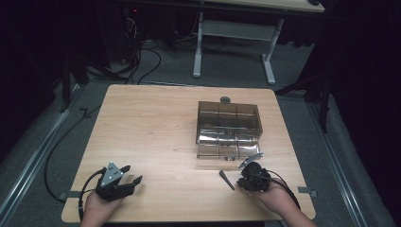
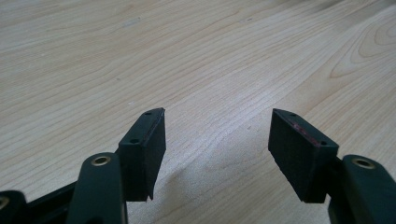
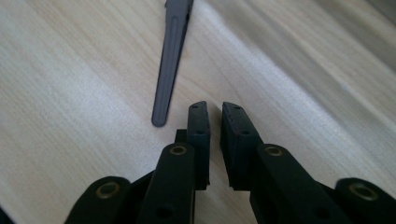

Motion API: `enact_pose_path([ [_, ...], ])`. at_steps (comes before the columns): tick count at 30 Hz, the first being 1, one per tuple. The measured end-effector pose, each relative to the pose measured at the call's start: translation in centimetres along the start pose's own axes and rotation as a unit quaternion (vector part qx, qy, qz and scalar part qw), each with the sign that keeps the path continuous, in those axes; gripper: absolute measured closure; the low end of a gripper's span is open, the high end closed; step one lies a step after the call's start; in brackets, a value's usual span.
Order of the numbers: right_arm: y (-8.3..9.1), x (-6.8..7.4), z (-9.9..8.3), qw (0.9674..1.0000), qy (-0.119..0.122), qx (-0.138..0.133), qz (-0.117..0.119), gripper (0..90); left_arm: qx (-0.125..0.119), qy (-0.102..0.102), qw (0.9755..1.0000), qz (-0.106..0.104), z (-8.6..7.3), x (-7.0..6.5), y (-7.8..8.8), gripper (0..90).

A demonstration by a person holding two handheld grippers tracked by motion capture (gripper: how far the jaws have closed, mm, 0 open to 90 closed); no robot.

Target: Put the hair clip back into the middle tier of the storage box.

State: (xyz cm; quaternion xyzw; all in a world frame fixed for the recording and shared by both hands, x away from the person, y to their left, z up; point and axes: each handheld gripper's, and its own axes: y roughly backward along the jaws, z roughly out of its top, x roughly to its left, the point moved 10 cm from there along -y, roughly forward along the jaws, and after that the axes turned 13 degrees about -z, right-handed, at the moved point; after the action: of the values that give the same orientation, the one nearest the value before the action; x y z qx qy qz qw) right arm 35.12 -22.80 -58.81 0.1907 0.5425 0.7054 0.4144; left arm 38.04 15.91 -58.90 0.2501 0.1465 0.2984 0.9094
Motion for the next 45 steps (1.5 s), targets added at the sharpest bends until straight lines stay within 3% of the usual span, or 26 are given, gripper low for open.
enact_pose_path([
  [4, 0.2, 0.2, 0.0, 0.9990, 0.011, 0.043, 0.000, 78.6, 0.001, -0.003, 1.0000, -0.002, 0.0, -0.1, 0.0, 37.2],
  [6, 0.2, 0.2, 0.1, 0.9980, 0.027, 0.057, -0.001, 78.4, 0.000, -0.004, 1.0000, -0.002, 0.0, -0.1, 0.0, 37.3],
  [13, 0.3, 0.6, 0.7, 0.9943, 0.040, 0.099, -0.001, 76.8, 0.000, -0.004, 1.0000, -0.004, 0.0, -0.1, 0.0, 37.3],
  [21, -0.1, 1.6, 3.2, 0.9930, 0.064, 0.099, 0.006, 75.4, -0.001, -0.004, 1.0000, -0.007, 0.0, -0.2, 0.0, 37.3],
  [25, -0.5, 2.1, 4.0, 0.9927, 0.062, 0.103, 0.012, 74.6, 0.000, -0.003, 1.0000, -0.008, 0.0, -0.2, 0.0, 37.3],
  [40, -1.1, 2.6, 5.0, 0.9933, 0.050, 0.101, 0.025, 72.4, -0.001, -0.005, 1.0000, -0.007, 0.0, -0.2, 0.0, 37.3],
  [45, -1.3, 2.6, 5.0, 0.9930, 0.058, 0.102, 0.016, 74.3, 0.000, -0.005, 1.0000, -0.008, 0.0, -0.2, 0.0, 37.3],
])
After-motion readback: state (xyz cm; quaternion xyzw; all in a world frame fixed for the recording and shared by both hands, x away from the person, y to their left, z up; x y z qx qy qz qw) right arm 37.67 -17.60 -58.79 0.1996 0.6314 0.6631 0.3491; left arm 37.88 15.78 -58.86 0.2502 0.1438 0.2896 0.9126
